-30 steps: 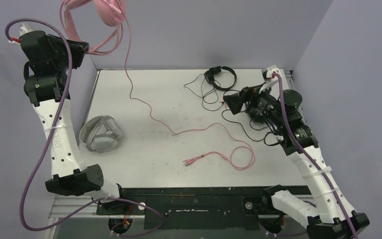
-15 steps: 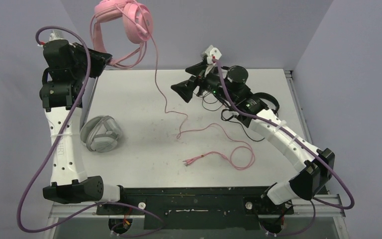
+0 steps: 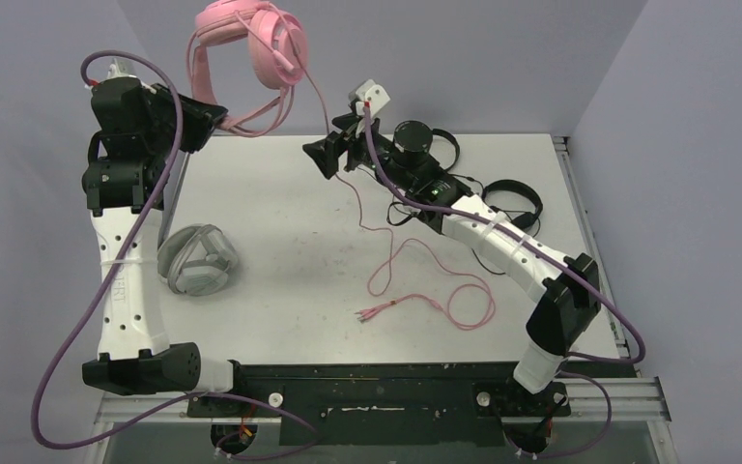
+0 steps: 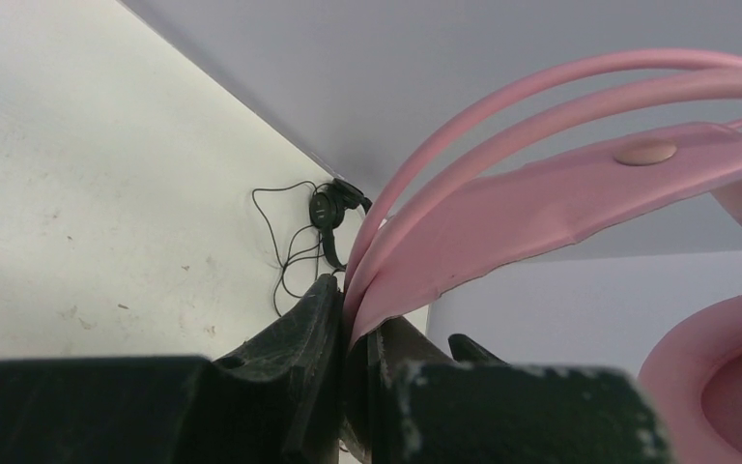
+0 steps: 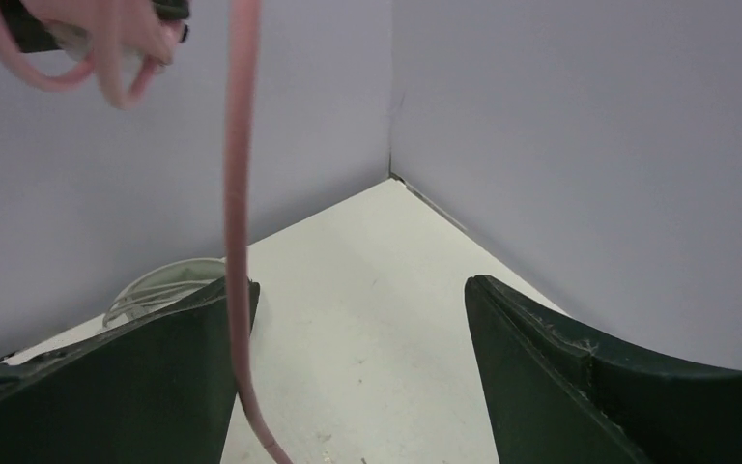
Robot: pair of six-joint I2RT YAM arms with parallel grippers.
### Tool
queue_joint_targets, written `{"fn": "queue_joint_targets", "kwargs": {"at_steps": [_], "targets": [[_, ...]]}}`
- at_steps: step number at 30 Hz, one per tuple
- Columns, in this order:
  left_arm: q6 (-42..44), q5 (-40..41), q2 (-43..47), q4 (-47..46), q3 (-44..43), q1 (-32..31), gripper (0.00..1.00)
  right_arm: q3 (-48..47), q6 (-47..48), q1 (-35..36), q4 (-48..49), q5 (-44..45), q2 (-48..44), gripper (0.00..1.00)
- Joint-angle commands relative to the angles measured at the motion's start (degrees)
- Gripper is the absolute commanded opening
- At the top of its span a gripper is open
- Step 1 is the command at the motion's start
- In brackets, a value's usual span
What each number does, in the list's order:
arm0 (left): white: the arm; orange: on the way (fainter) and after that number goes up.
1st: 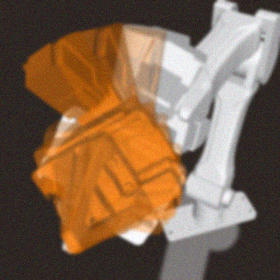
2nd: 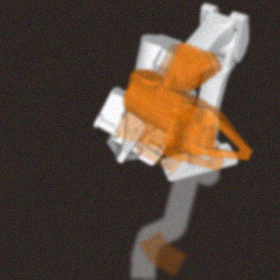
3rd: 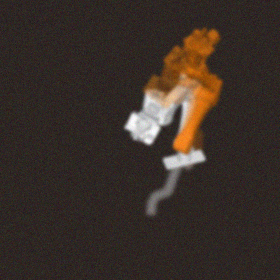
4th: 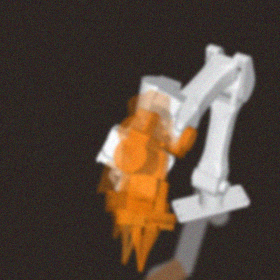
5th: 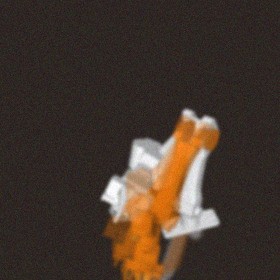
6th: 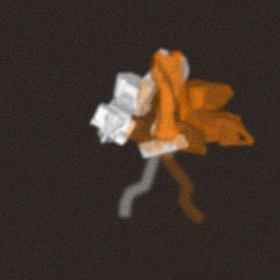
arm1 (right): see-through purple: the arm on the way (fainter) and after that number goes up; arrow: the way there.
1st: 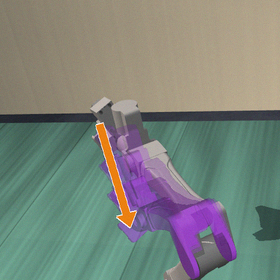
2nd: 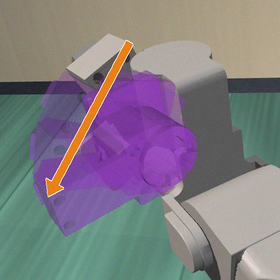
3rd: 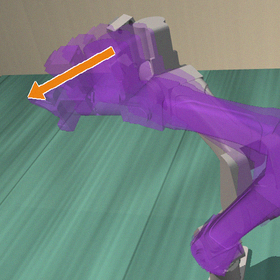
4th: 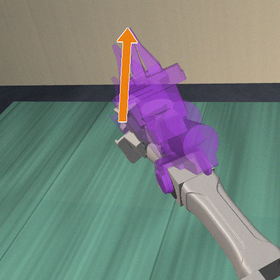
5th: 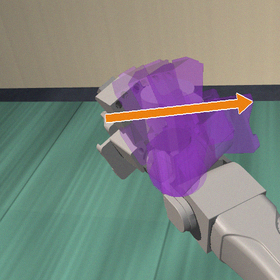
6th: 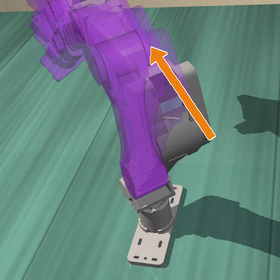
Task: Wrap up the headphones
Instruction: Wrap the headphones cable around the headphones.
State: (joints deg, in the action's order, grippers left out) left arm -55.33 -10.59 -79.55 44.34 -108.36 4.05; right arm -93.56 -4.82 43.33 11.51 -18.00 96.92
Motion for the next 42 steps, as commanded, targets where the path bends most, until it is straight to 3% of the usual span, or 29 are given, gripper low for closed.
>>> {"fn": "queue_joint_targets", "kwargs": {"at_steps": [1, 5, 9, 15, 21, 26, 34, 38, 42], "targets": [[-3.0, -2.4, 2.3, -6.6, -3.8, -0.3, 0.00, -0.7, 1.5, -0.1, 4.8, 5.7, 0.8, 0.77], [-3.7, -2.9, 1.1, -6.5, -7.4, -0.3, 0.00, 4.0, 1.5, -0.1, 6.2, 3.6, 0.3, 0.43], [-5.5, -4.0, -0.6, -6.8, -11.0, -0.3, 0.00, 15.7, 0.1, -0.1, 12.6, 2.6, -3.3, 0.21], [-8.4, -5.6, -3.9, -8.0, -17.9, -0.3, 0.00, 37.3, -1.9, -0.6, 22.8, 4.0, -7.7, 0.19], [-10.0, -5.6, -10.3, -5.2, -31.2, 0.7, 0.00, 49.0, -4.3, -2.5, 25.9, 3.8, -8.4, 0.11], [-19.7, -12.1, -13.9, -12.9, -35.7, 10.2, 0.00, 59.3, -7.9, -5.0, 28.9, 4.9, -15.1, 0.09], [-33.6, -21.5, -15.9, -24.8, -35.1, 28.1, 0.00, 66.3, -9.2, -8.7, 19.2, 9.8, -26.7, 0.05], [-34.3, -24.0, -14.7, -25.6, -31.6, 33.1, 0.00, 68.0, -11.4, -11.3, 10.7, 20.4, -35.2, 0.07], [-32.2, -23.2, -14.5, -23.5, -31.6, 33.7, 0.00, 67.7, -14.9, -13.7, 1.4, 32.8, -43.5, 0.09]]}}
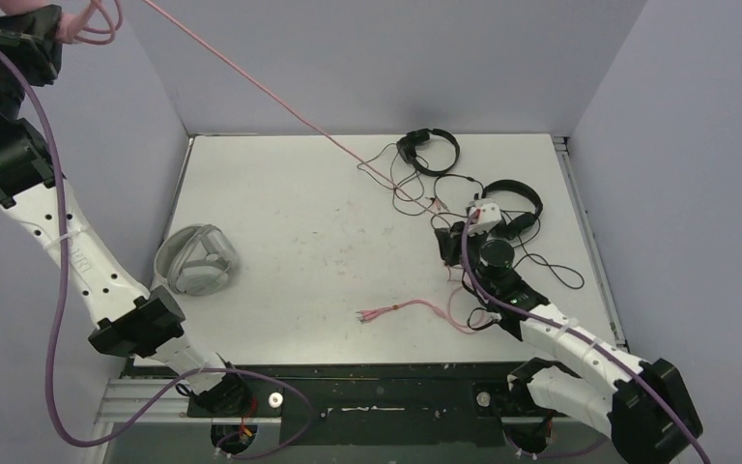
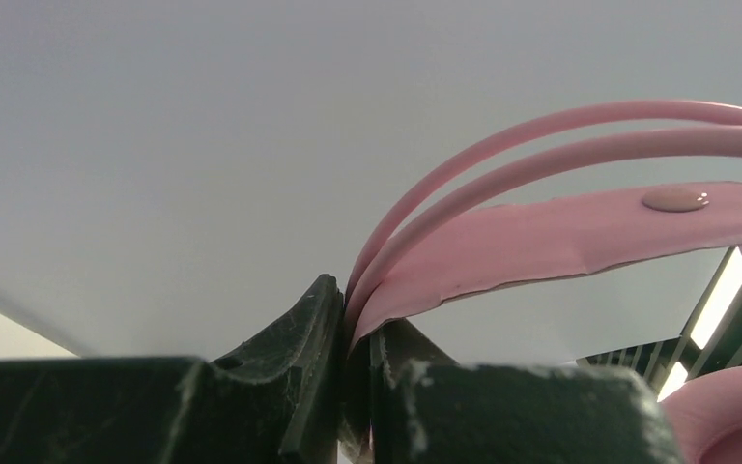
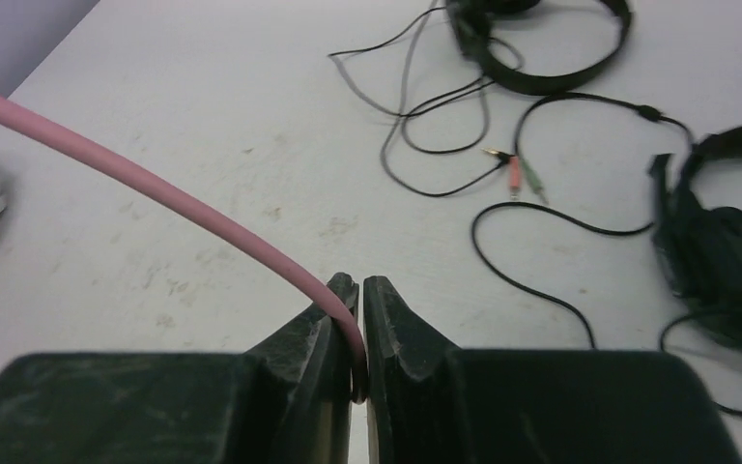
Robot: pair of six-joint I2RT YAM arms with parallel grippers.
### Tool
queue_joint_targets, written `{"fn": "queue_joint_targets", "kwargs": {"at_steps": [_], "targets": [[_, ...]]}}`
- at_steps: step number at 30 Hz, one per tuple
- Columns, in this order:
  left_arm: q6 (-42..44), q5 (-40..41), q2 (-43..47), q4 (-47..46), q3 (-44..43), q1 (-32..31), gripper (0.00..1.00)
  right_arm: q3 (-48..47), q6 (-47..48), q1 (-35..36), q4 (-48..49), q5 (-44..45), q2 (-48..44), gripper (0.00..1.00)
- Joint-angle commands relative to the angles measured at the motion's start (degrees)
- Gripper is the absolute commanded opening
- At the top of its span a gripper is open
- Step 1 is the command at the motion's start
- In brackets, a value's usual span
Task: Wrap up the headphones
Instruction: Wrap the headphones cable around the headphones.
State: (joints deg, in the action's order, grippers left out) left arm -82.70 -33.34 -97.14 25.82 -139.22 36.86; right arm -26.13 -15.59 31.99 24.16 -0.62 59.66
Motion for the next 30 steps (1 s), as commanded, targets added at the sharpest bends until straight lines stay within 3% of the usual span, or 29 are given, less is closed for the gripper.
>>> {"fn": "queue_joint_targets", "kwargs": {"at_steps": [1, 3, 6, 8, 10, 15, 23, 30], "targets": [[-3.4, 0.4, 3.2, -3.3, -0.9, 0.6, 0.00, -0.4, -4.3, -2.9, -13.7, 16.9, -8.2, 0.08], [1.2, 2.7, 3.5, 1.6, -1.7, -1.2, 0.00, -2.0, -1.5, -3.4, -14.2, 13.8, -11.2, 0.07], [10.5, 8.0, 4.2, 9.5, -1.4, -9.1, 0.00, -5.5, 3.0, -3.3, -14.1, 0.3, -11.9, 0.13], [14.5, 11.5, 5.8, 11.2, 3.1, -16.1, 0.00, -9.4, 4.5, -3.2, -16.1, -7.8, -9.3, 0.33], [16.5, 13.8, 9.1, 8.3, 12.0, -21.9, 0.00, -12.7, 5.2, -3.1, -19.1, -12.9, -5.8, 0.62], [22.8, 21.2, 13.8, 7.5, 28.1, -32.4, 0.00, -16.8, 5.7, -2.4, -19.9, -18.2, -3.8, 0.81], [31.2, 30.2, 15.5, 12.5, 45.1, -44.2, 0.00, -22.4, 5.4, -1.0, -18.0, -21.6, -2.0, 0.89], [35.3, 28.5, 15.4, 17.4, 53.0, -48.5, 0.00, -19.1, 2.4, -0.2, -9.2, -22.7, 2.0, 0.99]]}}
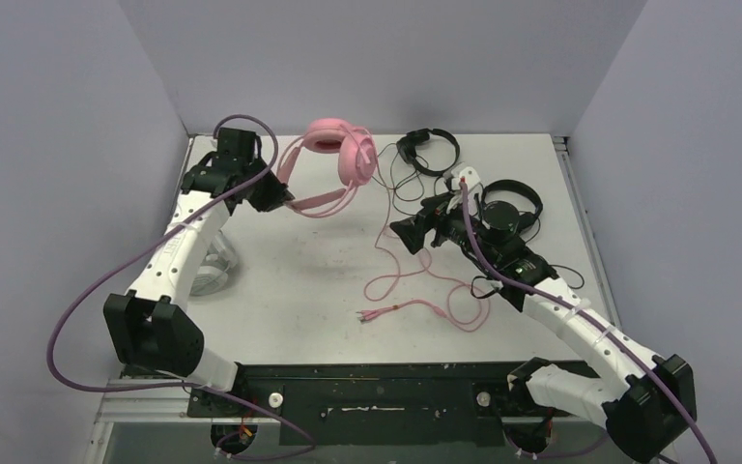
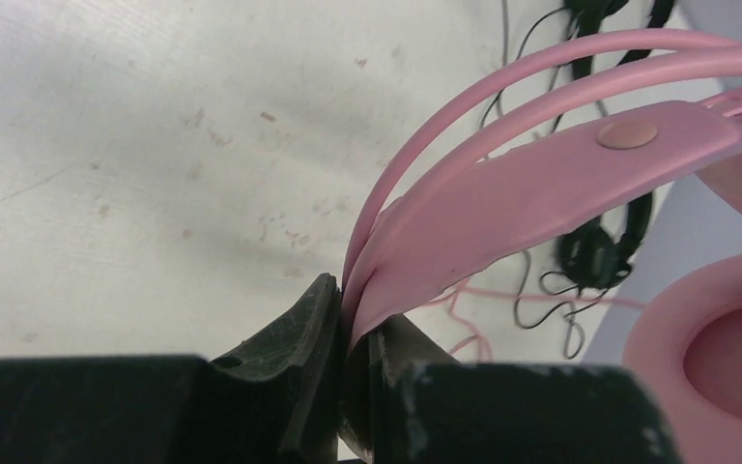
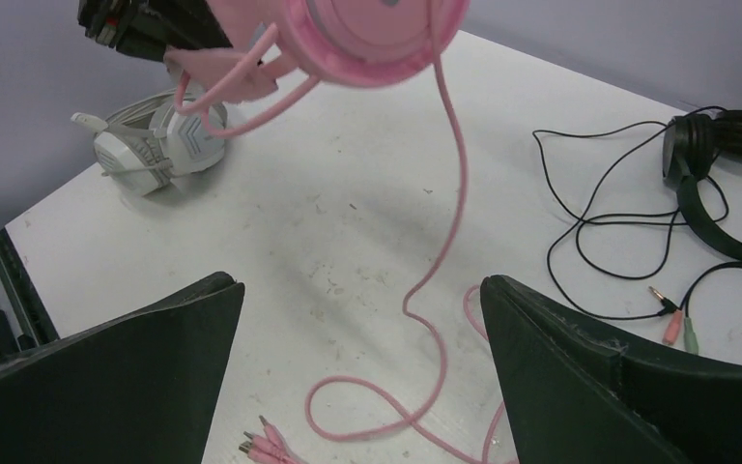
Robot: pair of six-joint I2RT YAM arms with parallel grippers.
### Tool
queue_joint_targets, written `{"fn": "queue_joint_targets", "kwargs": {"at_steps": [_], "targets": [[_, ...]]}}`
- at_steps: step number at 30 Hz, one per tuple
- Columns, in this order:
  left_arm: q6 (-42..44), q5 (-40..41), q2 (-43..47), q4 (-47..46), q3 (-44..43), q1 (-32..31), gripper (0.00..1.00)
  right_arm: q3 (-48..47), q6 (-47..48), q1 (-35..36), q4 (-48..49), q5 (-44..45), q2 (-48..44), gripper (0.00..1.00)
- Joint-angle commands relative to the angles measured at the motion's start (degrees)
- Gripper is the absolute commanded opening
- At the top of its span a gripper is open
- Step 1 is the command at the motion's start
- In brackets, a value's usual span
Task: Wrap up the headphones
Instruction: Wrap the headphones cable around the headphones.
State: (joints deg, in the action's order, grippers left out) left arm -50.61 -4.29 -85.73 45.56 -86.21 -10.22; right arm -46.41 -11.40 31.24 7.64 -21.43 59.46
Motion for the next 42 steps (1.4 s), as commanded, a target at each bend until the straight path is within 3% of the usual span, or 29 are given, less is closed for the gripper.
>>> {"fn": "queue_joint_targets", "kwargs": {"at_steps": [1, 6, 12, 20, 25, 28, 33, 36, 42], "targets": [[4.2, -0.5, 4.1, -2.0, 0.6, -1.8, 0.00, 1.5, -2.3, 0.6, 8.4, -2.1, 2.6, 0.99], [7.6, -1.6, 4.8, -0.8, 3.4, -2.3, 0.00, 3.4, -3.4, 0.7, 11.6, -2.6, 4.0, 0.99], [11.2, -9.5, 4.5, 2.0, 1.2, -2.3, 0.00, 9.3, -2.7, 0.7, 18.0, -0.8, 4.1, 1.00], [8.7, -14.7, 9.2, 1.7, 1.5, -2.4, 0.00, 14.2, -5.2, 1.1, 30.7, -6.0, 8.9, 1.00], [7.4, -17.9, 10.4, 0.3, 2.2, -2.6, 0.00, 12.2, -4.6, 4.2, 33.3, -5.3, 13.7, 0.99], [7.2, -17.9, 10.5, 0.2, 1.8, -2.7, 0.00, 9.9, -5.1, 5.7, 35.1, -6.9, 15.8, 0.85], [3.6, -10.5, 12.1, -3.8, 4.8, -2.7, 0.00, 5.6, -4.9, 11.7, 32.2, -4.9, 14.1, 0.43], [1.8, -7.7, 12.2, -7.6, 7.4, -2.9, 0.00, 4.2, -6.0, 16.6, 30.0, -3.1, 13.1, 0.26], [0.1, -4.1, 10.5, -13.6, 10.2, -5.1, 0.00, 1.7, -6.5, 26.0, 26.8, 1.0, 14.6, 0.22]]}}
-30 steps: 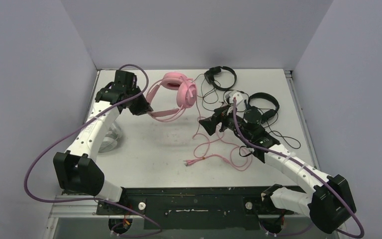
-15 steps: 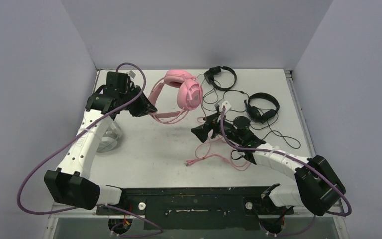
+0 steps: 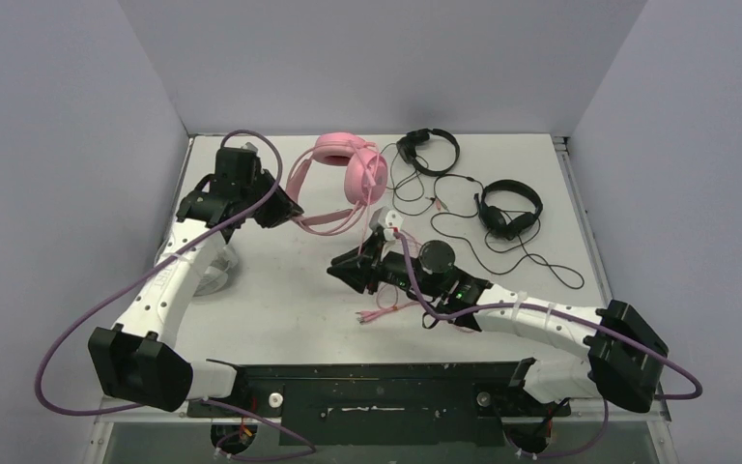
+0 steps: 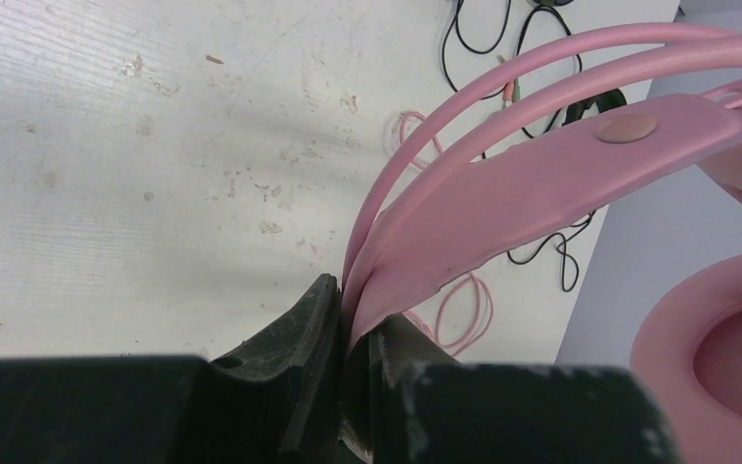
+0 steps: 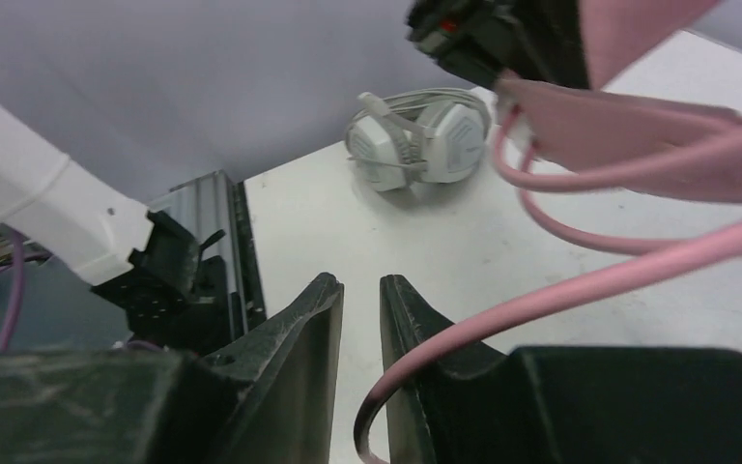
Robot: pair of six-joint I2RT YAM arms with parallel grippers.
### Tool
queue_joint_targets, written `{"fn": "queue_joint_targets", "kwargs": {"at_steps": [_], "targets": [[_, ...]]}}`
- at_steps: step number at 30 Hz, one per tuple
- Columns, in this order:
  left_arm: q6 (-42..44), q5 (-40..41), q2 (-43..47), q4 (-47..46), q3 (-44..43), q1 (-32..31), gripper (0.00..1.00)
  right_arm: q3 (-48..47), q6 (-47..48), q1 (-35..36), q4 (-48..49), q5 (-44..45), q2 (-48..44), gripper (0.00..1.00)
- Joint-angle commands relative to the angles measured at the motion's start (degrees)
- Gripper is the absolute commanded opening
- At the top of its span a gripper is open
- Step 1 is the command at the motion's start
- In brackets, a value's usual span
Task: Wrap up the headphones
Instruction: Wrap the headphones cable around the headphones.
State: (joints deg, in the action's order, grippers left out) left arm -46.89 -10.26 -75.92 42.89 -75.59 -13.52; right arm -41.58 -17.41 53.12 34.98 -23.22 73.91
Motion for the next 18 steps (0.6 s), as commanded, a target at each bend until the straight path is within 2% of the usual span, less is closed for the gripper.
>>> {"fn": "queue_joint_targets", "kwargs": {"at_steps": [1, 8, 13, 18], "targets": [[-4.1, 2.1, 0.5, -11.9, -0.1, -2.1, 0.00, -3.3, -0.9, 5.1, -0.7, 3.1, 1.0, 0.23], [-7.1, 1.2, 0.1, -15.0, -0.5, -4.2, 0.00, -2.4, -4.0, 5.8, 1.9, 3.3, 4.6, 0.25], [-8.8, -7.3, -0.8, -14.9, -3.0, -4.1, 0.00, 1.4, -5.4, 4.7, 3.9, 5.6, 3.1, 0.26], [-8.0, -15.4, -0.8, -14.5, -5.4, -4.2, 0.00, 9.5, -10.5, -2.9, 10.2, 1.8, -1.7, 0.28]]}}
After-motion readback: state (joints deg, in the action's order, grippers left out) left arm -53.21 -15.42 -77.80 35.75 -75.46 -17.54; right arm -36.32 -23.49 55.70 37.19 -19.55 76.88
